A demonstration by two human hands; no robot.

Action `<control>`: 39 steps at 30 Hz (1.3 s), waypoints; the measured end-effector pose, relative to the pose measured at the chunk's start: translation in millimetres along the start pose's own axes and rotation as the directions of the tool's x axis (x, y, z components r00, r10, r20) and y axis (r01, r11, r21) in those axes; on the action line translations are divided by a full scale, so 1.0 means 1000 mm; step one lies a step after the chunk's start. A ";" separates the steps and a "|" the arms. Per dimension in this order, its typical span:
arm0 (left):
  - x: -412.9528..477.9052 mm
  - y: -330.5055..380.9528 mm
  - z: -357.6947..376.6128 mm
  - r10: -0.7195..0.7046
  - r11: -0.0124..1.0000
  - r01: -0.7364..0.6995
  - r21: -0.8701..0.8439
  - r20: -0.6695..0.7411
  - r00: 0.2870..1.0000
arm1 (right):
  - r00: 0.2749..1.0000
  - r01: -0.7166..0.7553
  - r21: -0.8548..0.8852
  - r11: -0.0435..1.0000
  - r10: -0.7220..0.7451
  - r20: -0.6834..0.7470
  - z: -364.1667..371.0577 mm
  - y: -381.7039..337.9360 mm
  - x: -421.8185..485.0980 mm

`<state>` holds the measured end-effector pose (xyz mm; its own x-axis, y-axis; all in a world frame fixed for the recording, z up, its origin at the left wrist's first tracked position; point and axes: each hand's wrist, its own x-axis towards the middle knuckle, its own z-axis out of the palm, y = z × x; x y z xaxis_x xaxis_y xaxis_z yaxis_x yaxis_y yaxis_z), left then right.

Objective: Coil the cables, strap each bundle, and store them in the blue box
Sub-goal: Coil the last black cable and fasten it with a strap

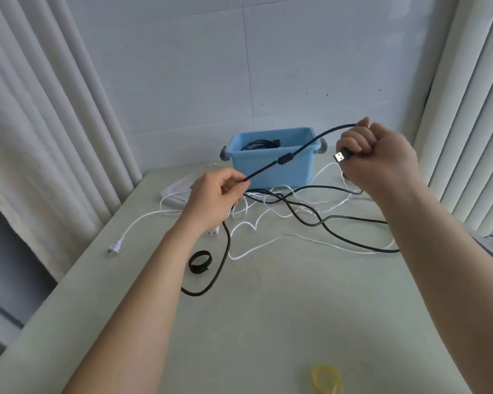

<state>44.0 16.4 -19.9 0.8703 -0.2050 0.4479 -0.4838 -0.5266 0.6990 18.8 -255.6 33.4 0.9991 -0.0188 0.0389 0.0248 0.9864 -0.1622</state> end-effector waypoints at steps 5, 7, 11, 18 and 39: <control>-0.002 0.001 0.005 -0.073 0.981 0.050 0.185 0.121 0.990 | 0.955 0.226 -0.128 0.966 -0.245 -0.165 -0.012 -0.011 0.014; -0.003 0.005 0.005 -0.074 0.959 0.043 0.279 0.100 0.992 | 0.930 0.277 -0.249 0.928 -0.324 -0.171 -0.014 -0.012 0.015; -0.005 0.015 0.002 -0.041 0.999 0.037 0.024 0.200 0.979 | 0.931 0.325 -0.431 0.842 -0.365 -0.011 -0.010 -0.005 0.013; -0.014 0.051 0.007 0.087 0.968 0.002 -0.251 0.345 0.935 | 0.865 0.484 -0.825 -0.293 0.018 0.501 0.001 0.044 -0.008; -0.013 0.029 -0.014 0.006 0.964 0.115 -0.238 0.455 0.891 | 0.921 0.316 -0.863 -0.393 -0.091 0.379 0.001 0.035 -0.019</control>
<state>17.3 15.4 2.0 0.8144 -0.5608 0.1492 -0.3881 -0.3353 0.8585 1.0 -220.6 28.3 0.9045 -0.0457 0.4241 0.3365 -0.5345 -0.7753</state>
